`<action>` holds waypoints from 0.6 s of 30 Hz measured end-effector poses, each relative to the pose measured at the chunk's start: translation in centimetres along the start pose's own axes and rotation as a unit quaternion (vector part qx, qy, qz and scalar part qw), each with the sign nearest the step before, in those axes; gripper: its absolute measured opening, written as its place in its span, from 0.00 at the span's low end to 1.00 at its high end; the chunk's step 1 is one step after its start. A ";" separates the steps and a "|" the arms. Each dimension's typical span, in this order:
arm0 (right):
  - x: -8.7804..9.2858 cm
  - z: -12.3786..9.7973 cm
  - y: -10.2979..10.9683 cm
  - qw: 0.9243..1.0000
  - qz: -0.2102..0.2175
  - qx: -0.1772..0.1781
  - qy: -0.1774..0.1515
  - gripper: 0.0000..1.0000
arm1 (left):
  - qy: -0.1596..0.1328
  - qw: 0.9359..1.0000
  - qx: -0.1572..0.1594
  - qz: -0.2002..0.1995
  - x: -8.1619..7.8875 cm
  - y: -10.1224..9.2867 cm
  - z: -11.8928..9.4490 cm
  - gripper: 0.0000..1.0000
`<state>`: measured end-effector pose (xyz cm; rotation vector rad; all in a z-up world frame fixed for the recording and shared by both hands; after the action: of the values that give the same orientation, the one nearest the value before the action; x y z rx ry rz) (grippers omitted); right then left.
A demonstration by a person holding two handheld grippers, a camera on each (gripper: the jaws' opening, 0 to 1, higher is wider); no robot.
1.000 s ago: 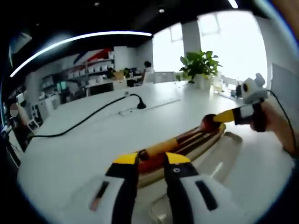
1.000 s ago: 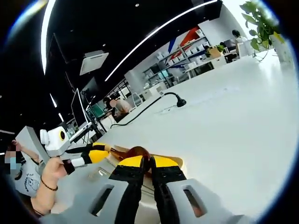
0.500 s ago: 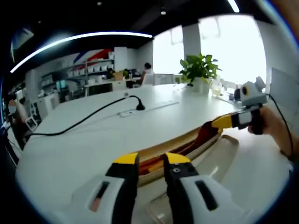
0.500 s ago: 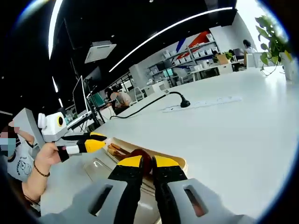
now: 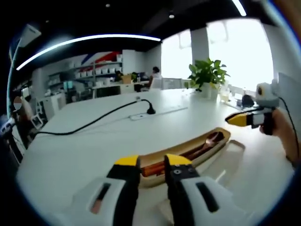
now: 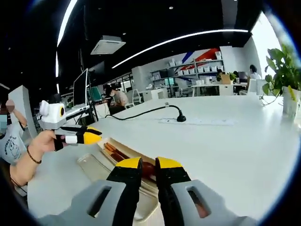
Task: Arrange the utensils inside the cutlery case until each visible utensil rests in its matching compartment.
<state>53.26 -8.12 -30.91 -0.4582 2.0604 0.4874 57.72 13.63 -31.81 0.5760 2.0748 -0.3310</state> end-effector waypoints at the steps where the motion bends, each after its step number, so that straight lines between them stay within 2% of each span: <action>1: 0.0 -0.3 0.0 1.000 -0.005 0.005 0.000 0.10 | -0.001 1.000 -0.004 -0.003 0.1 0.3 -0.1 0.21; 5: 0.3 -0.9 -1.0 0.999 -0.014 0.030 0.008 0.11 | -0.004 1.000 -0.011 -0.018 0.2 1.0 -0.5 0.21; 8: 1.1 -1.2 -2.3 0.997 -0.020 0.065 0.038 0.11 | 0.007 0.999 -0.011 -0.039 0.8 1.4 -0.6 0.22; 9: 1.3 -1.1 -2.5 0.997 -0.019 0.067 0.040 0.11 | 0.008 0.999 -0.010 -0.041 0.9 1.4 -0.6 0.22; 13: 1.9 -0.8 -3.3 0.996 -0.003 0.064 0.055 0.12 | 0.011 0.998 0.002 -0.055 1.2 1.1 -0.3 0.23; 18: 2.6 -0.3 -2.7 0.997 0.023 0.037 0.062 0.13 | 0.017 0.997 0.024 -0.076 1.7 0.7 0.1 0.25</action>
<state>53.16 -10.91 -33.47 -0.4061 2.2041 0.4186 57.40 14.66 -33.26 0.4558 2.1536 -0.4636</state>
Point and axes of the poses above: the point that each gripper's makers call its tool centre point, and the gripper's own axes: z roughly forward along the fingers, y roughly to its left, x roughly out of its underside, the point moved 2 cm from there along -z, roughly backward along the fingers, and after that the axes turned 14 degrees about y, right-handed, at the moved point
